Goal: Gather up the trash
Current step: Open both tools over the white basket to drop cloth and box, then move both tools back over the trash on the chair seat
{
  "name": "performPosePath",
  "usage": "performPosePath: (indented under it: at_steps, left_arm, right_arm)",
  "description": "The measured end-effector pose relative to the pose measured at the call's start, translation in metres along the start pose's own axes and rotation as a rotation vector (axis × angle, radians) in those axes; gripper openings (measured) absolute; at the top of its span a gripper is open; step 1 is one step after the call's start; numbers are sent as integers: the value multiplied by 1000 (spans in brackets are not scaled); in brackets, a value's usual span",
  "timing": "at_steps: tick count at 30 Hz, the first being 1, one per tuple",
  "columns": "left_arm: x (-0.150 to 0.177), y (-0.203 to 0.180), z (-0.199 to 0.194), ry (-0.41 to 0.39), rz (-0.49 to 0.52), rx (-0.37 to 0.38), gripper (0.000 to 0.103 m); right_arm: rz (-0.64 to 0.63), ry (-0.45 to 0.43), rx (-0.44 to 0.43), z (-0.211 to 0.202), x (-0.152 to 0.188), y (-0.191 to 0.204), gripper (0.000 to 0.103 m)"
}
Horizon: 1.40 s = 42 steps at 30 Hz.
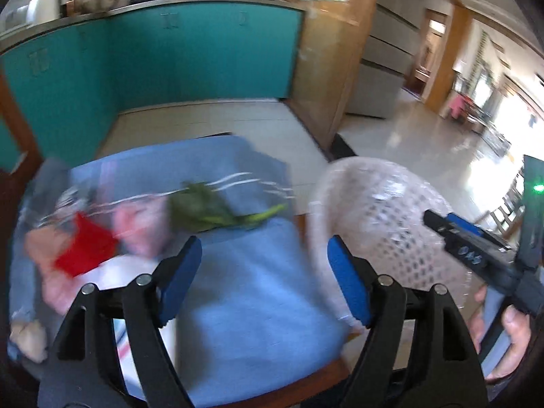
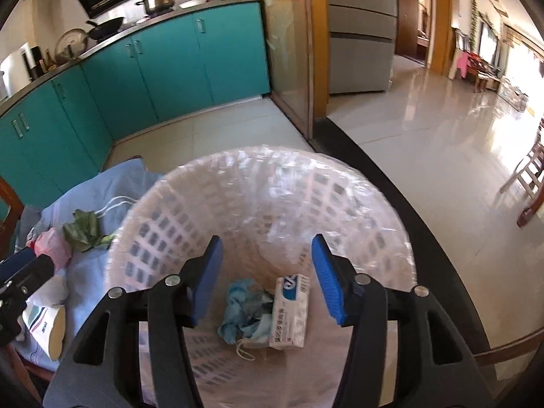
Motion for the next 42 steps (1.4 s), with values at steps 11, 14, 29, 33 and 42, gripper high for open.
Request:
performPosePath:
  at_steps: [11,14,29,33,42]
  left_arm:
    - [36,151,-41,5,-139,-303,84]
    - [40,181,-57,-2,-193,-337,87]
    - [49,210,-81,-30,-244,-357,88]
    - [50,212,-83,-33,-251,-354,88]
    - [55,210,-72,-2,-251,-346,88]
  right_arm:
    - [-346,60,-340,18,35,157,77]
    - [-438,133,-379,32,55,194,77]
    - [-616,312,-534,45,123,260,78]
    - [-548,325,-577,46,117,254,78]
    - [-604,319,-630,39,128,268,78]
Point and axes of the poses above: each gripper's, at about its wrist camera, not at the fingertips, and z roughly the way its jaws point, y to its left, x to its underside, the point moved 5 cm from there along z, roughly the way its jaws point, and after that the axes turned 12 degrees about -x, right-handed, at the moved point
